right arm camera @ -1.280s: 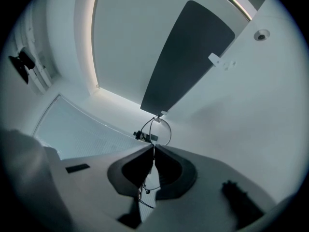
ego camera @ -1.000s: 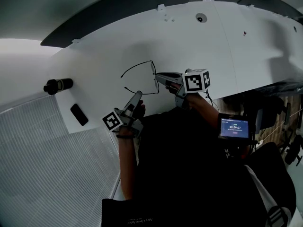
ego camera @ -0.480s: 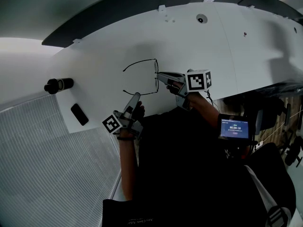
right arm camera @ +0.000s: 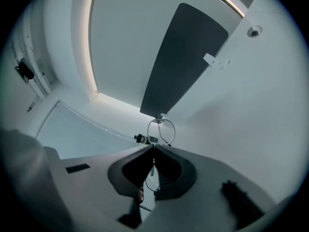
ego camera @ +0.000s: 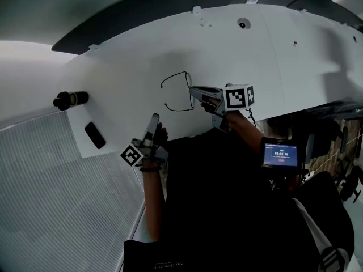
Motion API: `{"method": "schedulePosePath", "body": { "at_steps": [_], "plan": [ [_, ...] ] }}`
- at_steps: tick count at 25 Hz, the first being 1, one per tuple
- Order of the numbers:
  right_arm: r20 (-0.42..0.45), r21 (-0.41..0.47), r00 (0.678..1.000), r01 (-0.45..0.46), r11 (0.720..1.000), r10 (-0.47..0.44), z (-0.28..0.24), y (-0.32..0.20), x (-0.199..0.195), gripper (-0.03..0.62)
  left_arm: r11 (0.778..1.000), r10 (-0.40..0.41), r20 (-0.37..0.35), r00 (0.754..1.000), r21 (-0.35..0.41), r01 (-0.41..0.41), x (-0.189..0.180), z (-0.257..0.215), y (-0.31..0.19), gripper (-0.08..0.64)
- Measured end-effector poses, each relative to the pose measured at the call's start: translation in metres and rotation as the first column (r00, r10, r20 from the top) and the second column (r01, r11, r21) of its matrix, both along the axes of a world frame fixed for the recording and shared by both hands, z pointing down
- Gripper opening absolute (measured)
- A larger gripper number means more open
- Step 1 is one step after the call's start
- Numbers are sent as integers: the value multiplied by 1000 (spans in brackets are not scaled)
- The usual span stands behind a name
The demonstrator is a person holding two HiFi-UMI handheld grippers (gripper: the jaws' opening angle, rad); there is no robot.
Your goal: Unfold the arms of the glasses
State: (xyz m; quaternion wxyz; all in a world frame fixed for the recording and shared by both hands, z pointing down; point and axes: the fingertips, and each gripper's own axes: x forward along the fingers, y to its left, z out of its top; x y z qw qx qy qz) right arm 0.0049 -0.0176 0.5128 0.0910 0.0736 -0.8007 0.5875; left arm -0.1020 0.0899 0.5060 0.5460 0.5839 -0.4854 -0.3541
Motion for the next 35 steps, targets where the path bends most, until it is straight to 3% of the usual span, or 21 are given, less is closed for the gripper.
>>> {"method": "schedulePosePath", "body": {
  "at_steps": [5,9,22,35],
  "plan": [
    [23,-34,1000,-7,999,7,-1,0,0,12,973,-230,-60,971,-22,229,-45,12,13,77],
    [30,-44,1000,0,999,1,0,2,0,12,947,-321,-82,944,-64,316,-59,24,24,67],
    [52,-77,998,40,996,-36,-1,11,-7,12,935,-350,-97,932,-99,341,-59,40,32,64],
    [73,-59,995,70,996,-65,-5,15,-8,11,936,-341,-99,935,-123,328,-54,50,32,57]
  ]
}}
